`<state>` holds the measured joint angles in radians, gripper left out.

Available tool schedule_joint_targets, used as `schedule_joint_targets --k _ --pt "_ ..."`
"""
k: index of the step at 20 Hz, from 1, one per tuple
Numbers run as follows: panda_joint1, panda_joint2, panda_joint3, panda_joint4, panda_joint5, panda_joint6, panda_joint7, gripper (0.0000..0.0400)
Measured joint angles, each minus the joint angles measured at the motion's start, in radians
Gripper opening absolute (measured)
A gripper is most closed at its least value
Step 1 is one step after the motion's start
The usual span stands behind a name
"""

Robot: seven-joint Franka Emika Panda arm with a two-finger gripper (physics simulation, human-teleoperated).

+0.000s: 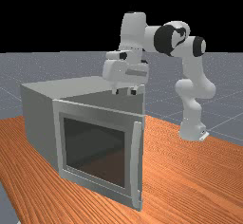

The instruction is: Close the microwave

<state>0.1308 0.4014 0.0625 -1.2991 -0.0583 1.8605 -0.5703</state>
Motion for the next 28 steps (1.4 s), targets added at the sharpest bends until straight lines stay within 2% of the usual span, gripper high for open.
schedule_joint_targets --k 2,3,6,7,8,9,12,13,14,15,16,17,19,20,22,23,24,26,28 --pt "0.000 -0.005 -0.004 -0.020 -0.011 0.061 0.006 0.0400" --pt "-0.002 0.052 0.000 0.095 0.007 -0.072 -0.009 0.0400" --pt "0.000 0.090 -0.004 0.140 -0.004 -0.026 -0.008 0.0400" --pt "0.001 0.123 -0.005 0.194 -0.004 -0.048 -0.011 0.0400" --pt "0.003 0.134 -0.009 0.194 -0.015 0.011 -0.006 0.0400" --pt "0.005 0.197 -0.009 0.305 -0.010 -0.057 -0.014 0.0400" --pt "0.005 0.218 -0.009 0.343 -0.008 -0.088 -0.017 0.0400" --pt "0.012 0.228 -0.007 0.372 -0.006 -0.153 -0.002 0.0400" --pt "0.027 0.245 -0.007 0.403 -0.009 -0.168 0.014 0.0400" --pt "0.035 0.311 0.011 0.527 0.023 -0.244 0.029 0.0400" --pt "0.061 0.348 -0.002 0.593 -0.007 -0.284 0.032 0.0400" --pt "0.072 0.284 -0.006 0.459 -0.024 -0.163 0.061 0.0400" --pt "0.075 0.277 -0.004 0.431 -0.022 -0.134 0.056 0.0400" --pt "0.077 0.313 -0.003 0.491 -0.019 -0.168 0.050 0.0400" --pt "0.079 0.290 -0.006 0.416 -0.027 -0.149 0.056 0.0400" --pt "0.071 0.296 0.003 0.394 -0.008 -0.135 0.051 0.0400" --pt "0.078 0.262 -0.006 0.312 -0.030 -0.060 0.062 0.0395" --pt "0.074 0.233 -0.006 0.250 -0.028 0.004 0.063 0.0393" --pt "0.068 0.257 0.001 0.295 -0.012 -0.025 0.056 0.0391"
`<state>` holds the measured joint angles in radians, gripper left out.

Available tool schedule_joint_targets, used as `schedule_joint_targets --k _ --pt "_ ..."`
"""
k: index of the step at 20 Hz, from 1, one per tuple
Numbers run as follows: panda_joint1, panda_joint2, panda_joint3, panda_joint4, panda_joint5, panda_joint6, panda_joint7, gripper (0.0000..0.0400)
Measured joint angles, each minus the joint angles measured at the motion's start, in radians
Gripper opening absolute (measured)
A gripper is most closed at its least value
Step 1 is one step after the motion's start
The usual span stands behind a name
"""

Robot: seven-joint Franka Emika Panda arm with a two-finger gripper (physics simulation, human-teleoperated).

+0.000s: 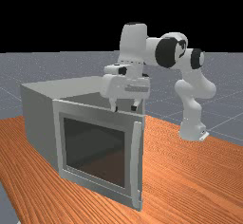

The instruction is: Close the microwave

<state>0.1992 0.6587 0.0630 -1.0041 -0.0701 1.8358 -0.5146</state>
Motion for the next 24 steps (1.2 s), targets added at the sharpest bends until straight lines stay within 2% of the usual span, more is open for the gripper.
schedule_joint_targets --k 3,5,6,11,12,13,14,15,18,19,20,21,23,24 --pt "-0.007 -0.081 0.000 -0.179 -0.008 0.203 -0.007 0.0378" --pt "-0.001 -0.100 -0.008 -0.229 -0.020 0.293 0.016 0.0390" --pt "-0.001 -0.106 -0.011 -0.233 -0.025 0.301 0.018 0.0393" --pt "0.001 -0.043 -0.003 0.026 -0.006 0.043 -0.001 0.0399" --pt "0.004 0.011 -0.002 0.134 -0.002 -0.030 -0.004 0.0400" --pt "0.001 -0.077 -0.005 -0.048 -0.011 0.110 0.003 0.0400" --pt "0.000 -0.081 -0.004 -0.091 -0.010 0.145 0.005 0.0400" --pt "-0.003 -0.008 0.002 -0.010 0.005 0.070 -0.001 0.0400" --pt "-0.005 -0.048 0.000 -0.167 -0.003 0.220 0.005 0.0400" --pt "-0.003 -0.029 0.000 -0.133 -0.004 0.210 0.003 0.0400" --pt "-0.003 0.048 0.004 0.007 0.006 0.098 -0.003 0.0400" --pt "-0.005 -0.049 -0.003 -0.205 -0.010 0.285 0.008 0.0400" --pt "-0.007 -0.044 -0.002 -0.232 -0.009 0.336 0.009 0.0400" --pt "-0.013 -0.024 0.011 -0.168 0.015 0.190 0.004 0.0400"
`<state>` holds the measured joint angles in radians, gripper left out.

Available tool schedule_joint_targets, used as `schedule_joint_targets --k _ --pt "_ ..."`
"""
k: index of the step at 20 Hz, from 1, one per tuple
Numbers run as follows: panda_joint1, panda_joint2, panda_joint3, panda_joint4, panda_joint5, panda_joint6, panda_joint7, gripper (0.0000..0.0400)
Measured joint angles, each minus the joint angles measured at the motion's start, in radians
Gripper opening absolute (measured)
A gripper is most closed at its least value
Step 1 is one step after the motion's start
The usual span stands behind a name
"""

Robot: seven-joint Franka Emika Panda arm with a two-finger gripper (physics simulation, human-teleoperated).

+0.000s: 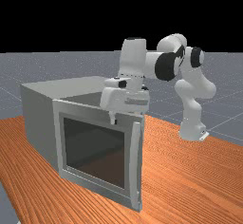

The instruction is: Close the microwave

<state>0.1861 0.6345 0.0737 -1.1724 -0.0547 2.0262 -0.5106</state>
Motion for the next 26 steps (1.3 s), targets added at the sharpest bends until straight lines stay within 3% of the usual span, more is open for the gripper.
schedule_joint_targets --k 2,5,9,13,14,16,17,19,20,21,24,26 --pt "-0.014 -0.237 -0.001 -0.417 -0.014 0.287 -0.017 0.0400" --pt "-0.027 -0.460 -0.006 -0.730 -0.010 0.386 -0.004 0.0400" --pt "-0.033 -0.797 -0.024 -1.121 -0.002 0.452 -0.017 0.0400" --pt "-0.004 -1.062 -0.010 -1.355 -0.005 0.434 0.036 0.0400" --pt "-0.021 -1.091 0.020 -1.372 -0.031 0.418 0.093 0.0400" --pt "-0.046 -1.053 0.117 -1.321 -0.052 0.390 0.306 0.0400" --pt "-0.046 -0.967 0.125 -1.234 -0.089 0.390 0.337 0.0400" --pt "-0.052 -0.789 0.102 -1.046 -0.134 0.373 0.359 0.0400" --pt "-0.050 -0.748 0.086 -1.010 -0.116 0.389 0.285 0.0400" --pt "-0.044 -0.670 0.073 -0.897 -0.064 0.305 0.172 0.0400" --pt "-0.056 -0.535 0.069 -0.740 -0.057 0.233 0.150 0.0400" --pt "-0.059 -0.522 0.066 -0.809 -0.077 0.336 0.167 0.0400"
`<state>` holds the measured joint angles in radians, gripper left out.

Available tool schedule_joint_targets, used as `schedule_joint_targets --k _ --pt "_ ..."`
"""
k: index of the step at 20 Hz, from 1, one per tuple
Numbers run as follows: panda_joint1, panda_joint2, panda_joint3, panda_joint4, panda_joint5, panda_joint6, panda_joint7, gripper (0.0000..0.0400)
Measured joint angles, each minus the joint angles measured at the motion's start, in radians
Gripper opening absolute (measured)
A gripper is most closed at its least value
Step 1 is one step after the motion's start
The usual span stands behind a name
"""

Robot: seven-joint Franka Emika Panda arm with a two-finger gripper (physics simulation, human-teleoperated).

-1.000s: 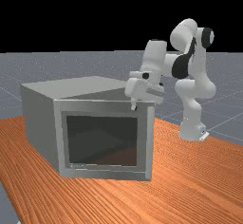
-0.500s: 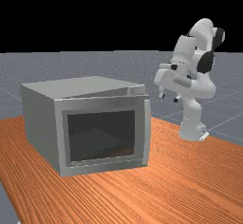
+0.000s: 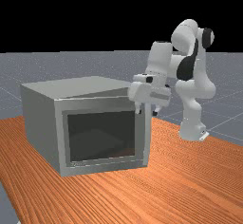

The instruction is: Close the microwave

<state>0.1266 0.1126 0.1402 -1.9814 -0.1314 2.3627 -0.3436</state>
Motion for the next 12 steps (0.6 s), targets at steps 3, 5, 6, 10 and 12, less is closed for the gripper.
schedule_joint_targets --k 3,5,6,10,12 --pt "0.000 0.029 -0.004 -0.060 -0.027 0.104 0.025 0.0400" --pt "-0.014 0.029 -0.003 -0.105 -0.006 0.173 -0.063 0.0400" --pt "-0.026 0.022 -0.009 -0.116 0.007 0.178 -0.094 0.0400" --pt "-0.076 -0.023 -0.049 -0.156 0.274 0.148 -0.693 0.0400" --pt "-0.122 -0.016 -0.098 -0.123 0.372 0.081 -0.985 0.0400"
